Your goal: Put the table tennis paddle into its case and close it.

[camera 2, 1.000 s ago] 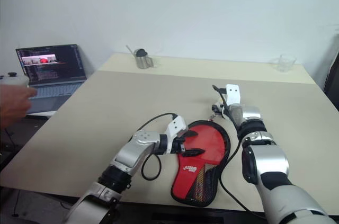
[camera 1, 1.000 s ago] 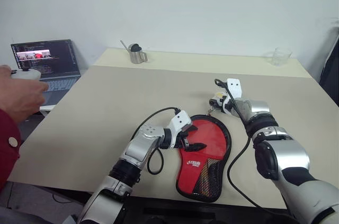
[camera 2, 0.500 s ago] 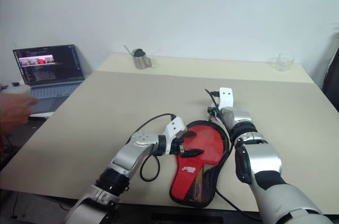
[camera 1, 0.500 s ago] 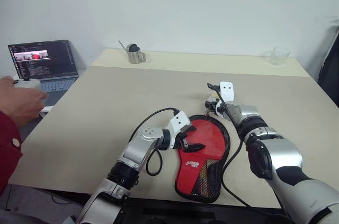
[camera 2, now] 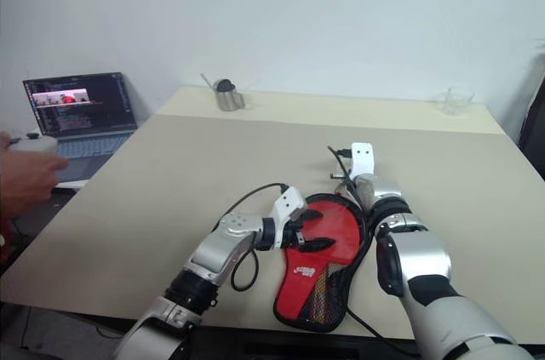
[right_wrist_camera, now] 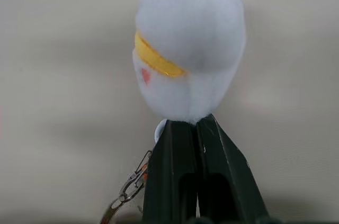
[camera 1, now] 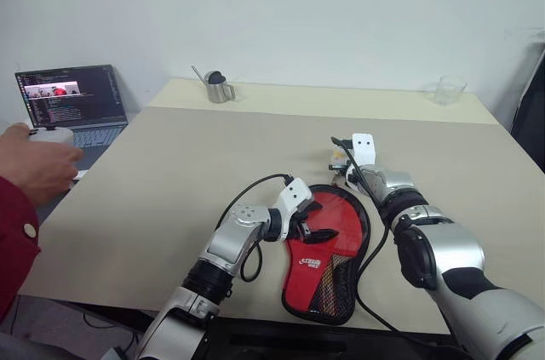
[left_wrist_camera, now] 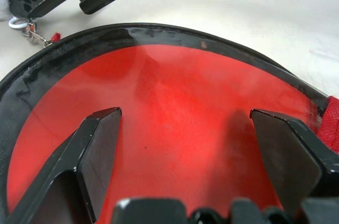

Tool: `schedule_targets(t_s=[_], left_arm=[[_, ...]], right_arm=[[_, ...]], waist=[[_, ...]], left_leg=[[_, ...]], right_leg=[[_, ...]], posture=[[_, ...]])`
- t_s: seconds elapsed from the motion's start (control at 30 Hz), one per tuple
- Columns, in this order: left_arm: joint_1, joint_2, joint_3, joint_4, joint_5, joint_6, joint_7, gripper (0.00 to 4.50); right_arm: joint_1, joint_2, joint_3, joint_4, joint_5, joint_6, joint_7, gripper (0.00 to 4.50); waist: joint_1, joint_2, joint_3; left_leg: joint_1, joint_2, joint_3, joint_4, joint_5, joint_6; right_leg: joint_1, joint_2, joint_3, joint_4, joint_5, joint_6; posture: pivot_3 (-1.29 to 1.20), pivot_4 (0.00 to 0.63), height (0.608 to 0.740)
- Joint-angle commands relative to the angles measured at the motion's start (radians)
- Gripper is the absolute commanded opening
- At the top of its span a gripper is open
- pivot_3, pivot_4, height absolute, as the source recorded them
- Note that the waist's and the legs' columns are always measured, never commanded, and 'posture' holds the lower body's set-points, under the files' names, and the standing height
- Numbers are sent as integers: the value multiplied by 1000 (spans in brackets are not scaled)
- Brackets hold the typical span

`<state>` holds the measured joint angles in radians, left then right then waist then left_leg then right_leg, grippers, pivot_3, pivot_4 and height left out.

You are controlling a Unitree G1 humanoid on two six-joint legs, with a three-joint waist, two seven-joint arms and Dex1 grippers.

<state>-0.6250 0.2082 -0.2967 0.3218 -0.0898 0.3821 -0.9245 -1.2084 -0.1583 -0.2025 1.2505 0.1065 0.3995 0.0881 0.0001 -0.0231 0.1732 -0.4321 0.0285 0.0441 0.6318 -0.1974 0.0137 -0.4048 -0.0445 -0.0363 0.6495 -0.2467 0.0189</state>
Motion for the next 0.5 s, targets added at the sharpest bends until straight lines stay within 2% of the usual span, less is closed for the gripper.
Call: schedule_targets(t_s=[0.03,0.3,0.5], left_arm=[[25,-10,-31,56,15,27,2,4259],[17,-24,-36,75,19,22,3,4259],[1,-34,-39,108,26,4,-2,4259]], right_arm=[[-9,-29,9,-36,-9,11,9,23],[69,-86,78,-218,-33,177,73,23],[235,-156,115,-521,-30,372,114,23]], waist=[[0,0,0],[4,1,-1],[18,3,-3]], left_leg=[[0,0,0,0,0,0],[0,0,0,1,1,1],[0,-1,-1,2,1,1]], right_leg=[[0,0,0,0,0,0],[0,0,0,0,0,0],[1,-1,0,0,0,1]], posture=[[0,150,740],[0,150,740],[0,150,740]])
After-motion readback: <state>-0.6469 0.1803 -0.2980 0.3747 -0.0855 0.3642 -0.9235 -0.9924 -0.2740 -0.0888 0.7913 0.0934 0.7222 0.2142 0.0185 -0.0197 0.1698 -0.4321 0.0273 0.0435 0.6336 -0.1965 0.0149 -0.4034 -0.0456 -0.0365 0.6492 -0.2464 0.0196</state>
